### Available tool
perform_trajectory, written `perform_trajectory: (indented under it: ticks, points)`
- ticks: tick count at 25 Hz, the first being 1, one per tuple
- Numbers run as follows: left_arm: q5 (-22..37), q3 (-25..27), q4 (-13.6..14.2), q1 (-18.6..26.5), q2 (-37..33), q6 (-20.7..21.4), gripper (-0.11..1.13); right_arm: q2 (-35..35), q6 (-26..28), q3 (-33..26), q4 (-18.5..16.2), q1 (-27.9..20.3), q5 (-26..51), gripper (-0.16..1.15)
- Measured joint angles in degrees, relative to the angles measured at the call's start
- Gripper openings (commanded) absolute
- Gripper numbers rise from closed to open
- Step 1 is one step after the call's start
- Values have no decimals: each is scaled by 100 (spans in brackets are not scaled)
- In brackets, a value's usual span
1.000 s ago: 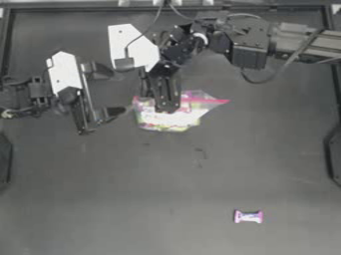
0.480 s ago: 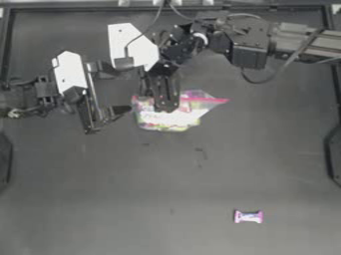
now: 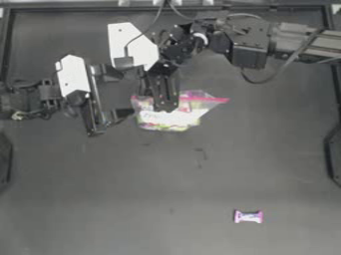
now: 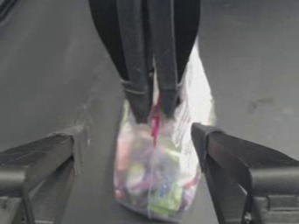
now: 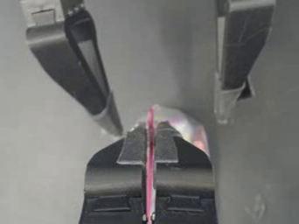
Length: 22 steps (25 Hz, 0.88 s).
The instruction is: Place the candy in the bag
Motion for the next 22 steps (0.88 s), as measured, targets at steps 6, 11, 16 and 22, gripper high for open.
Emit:
perform_trajectory:
  ticks: [6,11,16,22]
  points:
    - [-97,-35,0,-18,79,0,99,0,0,0,9,0,9,6]
    - [-105,-35,0,-26,79,0,89,0,0,0,9,0,0,6]
    - [-105,-35,0,-26,79,0,79,0,0,26,9,0,0,6]
    - [-88,-35,-9,-35,79,0,77,0,0,26,9,0,0,6]
